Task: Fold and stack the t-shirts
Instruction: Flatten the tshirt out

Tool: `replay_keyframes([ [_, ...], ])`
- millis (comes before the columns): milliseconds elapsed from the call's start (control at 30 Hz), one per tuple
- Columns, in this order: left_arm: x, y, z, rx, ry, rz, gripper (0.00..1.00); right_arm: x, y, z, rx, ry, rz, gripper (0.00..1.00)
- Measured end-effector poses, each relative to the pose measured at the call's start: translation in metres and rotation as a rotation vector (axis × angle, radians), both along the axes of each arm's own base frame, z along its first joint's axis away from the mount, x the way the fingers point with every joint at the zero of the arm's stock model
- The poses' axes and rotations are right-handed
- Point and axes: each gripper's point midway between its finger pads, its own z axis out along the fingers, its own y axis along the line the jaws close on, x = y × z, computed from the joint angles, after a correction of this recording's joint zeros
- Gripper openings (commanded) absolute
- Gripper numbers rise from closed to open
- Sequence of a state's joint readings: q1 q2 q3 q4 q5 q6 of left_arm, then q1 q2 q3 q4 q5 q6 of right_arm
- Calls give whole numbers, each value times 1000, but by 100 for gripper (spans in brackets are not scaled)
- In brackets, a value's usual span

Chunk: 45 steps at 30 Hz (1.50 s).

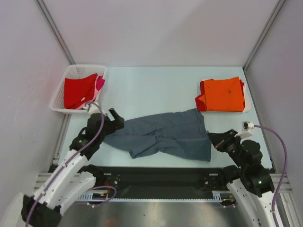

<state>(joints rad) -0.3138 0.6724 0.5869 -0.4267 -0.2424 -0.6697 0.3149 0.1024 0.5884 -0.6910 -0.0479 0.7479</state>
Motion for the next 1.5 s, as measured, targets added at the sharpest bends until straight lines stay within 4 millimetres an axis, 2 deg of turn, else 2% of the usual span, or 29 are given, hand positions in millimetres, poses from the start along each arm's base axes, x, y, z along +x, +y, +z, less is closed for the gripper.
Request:
replay_keyframes([
  [167, -2, -72, -23, 122, 128, -254, 93, 9, 10, -44, 0, 147, 19, 0],
  [267, 9, -111, -35, 211, 195, -359, 94, 12, 13, -59, -4, 201, 28, 0],
  [433, 21, -165, -48, 340, 241, -480, 96, 15, 16, -63, -2, 221, 33, 0],
  [567, 21, -196, -64, 416, 277, -553, 94, 16, 17, -61, 4, 211, 33, 0],
  [733, 10, -208, -91, 490, 346, -609, 91, 16, 16, -61, 3, 211, 33, 0],
  [833, 2, -206, -104, 526, 391, -625, 84, 16, 16, -61, 3, 211, 33, 0],
  [867, 0, -205, -106, 533, 401, -629, 77, 16, 16, -61, 3, 211, 32, 0],
  [933, -4, -204, -108, 539, 414, -635, 70, 16, 16, -61, 3, 211, 32, 0],
  [967, -6, -205, -109, 536, 417, -636, 60, 16, 16, -61, 3, 210, 32, 0],
  [1067, -12, -204, -113, 531, 434, -646, 51, 16, 16, -60, 5, 206, 32, 0],
  [1233, -21, -203, -120, 521, 469, -677, 50, 16, 16, -60, 6, 206, 32, 0],
  [1300, -24, -204, -122, 512, 479, -688, 40, 16, 16, -60, 6, 206, 31, 0],
  [1333, -26, -203, -123, 513, 484, -690, 32, 16, 16, -60, 6, 206, 30, 0],
  [1367, -26, -202, -124, 516, 489, -689, 13, 16, 16, -60, 5, 206, 29, 0],
  [1400, -27, -200, -126, 515, 495, -683, 1, 16, 16, -60, 5, 206, 28, 0],
  [1500, -24, -186, -126, 525, 503, -655, 0, 16, 16, -60, 7, 206, 28, 0],
])
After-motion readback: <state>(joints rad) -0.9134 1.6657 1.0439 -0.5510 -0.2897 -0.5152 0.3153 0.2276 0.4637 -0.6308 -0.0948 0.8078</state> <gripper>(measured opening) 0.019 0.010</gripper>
